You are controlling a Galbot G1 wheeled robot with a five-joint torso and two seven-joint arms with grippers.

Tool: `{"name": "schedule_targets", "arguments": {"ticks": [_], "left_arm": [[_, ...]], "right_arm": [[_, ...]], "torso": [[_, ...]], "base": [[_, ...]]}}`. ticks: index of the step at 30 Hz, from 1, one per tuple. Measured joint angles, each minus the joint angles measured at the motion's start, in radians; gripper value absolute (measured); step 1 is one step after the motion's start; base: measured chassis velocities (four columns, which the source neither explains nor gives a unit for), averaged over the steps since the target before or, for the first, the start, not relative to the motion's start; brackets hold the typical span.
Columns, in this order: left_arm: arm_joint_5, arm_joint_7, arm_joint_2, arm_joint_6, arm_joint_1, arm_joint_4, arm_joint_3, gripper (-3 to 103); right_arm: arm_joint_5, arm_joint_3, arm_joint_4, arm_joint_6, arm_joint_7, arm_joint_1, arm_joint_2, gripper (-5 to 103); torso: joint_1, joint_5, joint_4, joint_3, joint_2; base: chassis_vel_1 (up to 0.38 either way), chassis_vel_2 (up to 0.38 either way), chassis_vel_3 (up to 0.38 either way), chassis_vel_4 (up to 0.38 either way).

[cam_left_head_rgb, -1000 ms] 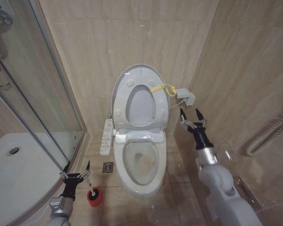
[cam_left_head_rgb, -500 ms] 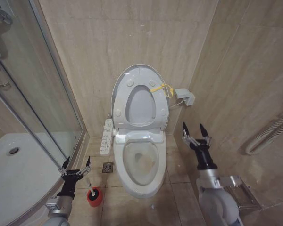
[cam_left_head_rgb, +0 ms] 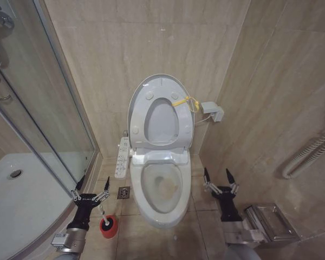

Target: Open the toilet lid, clean the toilet bowl with a toilet brush, close the toilet lid, and flush.

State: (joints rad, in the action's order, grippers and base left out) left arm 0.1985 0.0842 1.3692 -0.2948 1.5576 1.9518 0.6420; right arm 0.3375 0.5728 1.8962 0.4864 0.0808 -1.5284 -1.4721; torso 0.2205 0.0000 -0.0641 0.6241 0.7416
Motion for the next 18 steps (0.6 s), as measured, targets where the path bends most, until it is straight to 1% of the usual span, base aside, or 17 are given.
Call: {"name": "schedule_targets", "arguments": {"ticks": [1, 2, 3, 6, 7, 9, 10, 12, 15, 16, 18], "left_arm": [[-0.004, 0.000, 0.000, -0.007, -0.007, -0.034, 0.004, 100], [-0.004, 0.000, 0.000, -0.007, -0.007, -0.034, 0.004, 100], [-0.008, 0.000, -0.001, -0.012, -0.013, -0.060, 0.007, 100], [-0.016, 0.007, -0.014, -0.023, -0.050, -0.183, 0.010, 100], [-0.016, 0.007, -0.014, -0.023, -0.050, -0.183, 0.010, 100], [-0.019, 0.027, -0.023, -0.026, -0.074, -0.243, 0.009, 100], [-0.026, 0.048, -0.029, -0.034, -0.093, -0.287, 0.003, 100], [-0.029, 0.057, -0.031, -0.037, -0.101, -0.307, -0.001, 100], [-0.045, 0.102, -0.036, -0.054, -0.135, -0.396, -0.015, 100], [-0.045, 0.102, -0.036, -0.054, -0.135, -0.396, -0.015, 100], [-0.055, 0.120, -0.035, -0.066, -0.153, -0.448, -0.018, 100]], "right_arm": [[-0.020, 0.001, -0.024, 0.014, -0.004, 0.007, -0.008, 100], [-0.020, 0.001, -0.024, 0.014, -0.004, 0.007, -0.008, 100], [-0.031, 0.001, -0.038, 0.022, -0.005, 0.012, -0.013, 100], [-0.060, -0.001, -0.076, 0.040, -0.005, 0.028, -0.039, 100], [-0.060, -0.001, -0.076, 0.040, -0.005, 0.028, -0.039, 100], [-0.069, -0.003, -0.088, 0.041, -0.005, 0.033, -0.051, 100], [-0.076, -0.005, -0.098, 0.041, -0.005, 0.037, -0.057, 100], [-0.079, -0.006, -0.102, 0.041, -0.005, 0.038, -0.059, 100], [-0.086, -0.010, -0.118, 0.042, -0.005, 0.047, -0.067, 100], [-0.086, -0.010, -0.118, 0.042, -0.005, 0.047, -0.067, 100], [-0.086, -0.011, -0.124, 0.042, -0.005, 0.053, -0.068, 100]], "torso": [[0.000, 0.0002, 0.0000, 0.000, 0.000], [0.000, 0.0002, 0.0000, 0.000, 0.000], [0.000, 0.0001, 0.0001, 0.000, 0.000], [0.000, -0.0001, 0.0001, 0.000, 0.000], [0.000, -0.0001, 0.0001, 0.000, 0.000], [0.000, -0.0001, 0.0001, 0.000, 0.000], [0.000, 0.0000, -0.0001, 0.000, 0.000], [0.000, -0.0001, -0.0002, 0.000, 0.000], [0.000, -0.0001, 0.0000, 0.000, 0.000], [0.000, -0.0001, 0.0000, 0.000, 0.000], [0.000, -0.0001, -0.0001, 0.000, 0.000]], "base": [[0.000, 0.000, 0.000, 0.000], [0.000, 0.000, 0.000, 0.000], [0.000, 0.000, 0.000, 0.000], [0.000, 0.000, 0.000, 0.000], [0.000, 0.000, 0.000, 0.000], [0.000, 0.000, 0.000, 0.000], [0.000, 0.000, 0.000, 0.000], [0.000, 0.000, 0.000, 0.000], [0.000, 0.000, 0.000, 0.000], [0.000, 0.000, 0.000, 0.000], [0.000, 0.000, 0.000, 0.000]]}}
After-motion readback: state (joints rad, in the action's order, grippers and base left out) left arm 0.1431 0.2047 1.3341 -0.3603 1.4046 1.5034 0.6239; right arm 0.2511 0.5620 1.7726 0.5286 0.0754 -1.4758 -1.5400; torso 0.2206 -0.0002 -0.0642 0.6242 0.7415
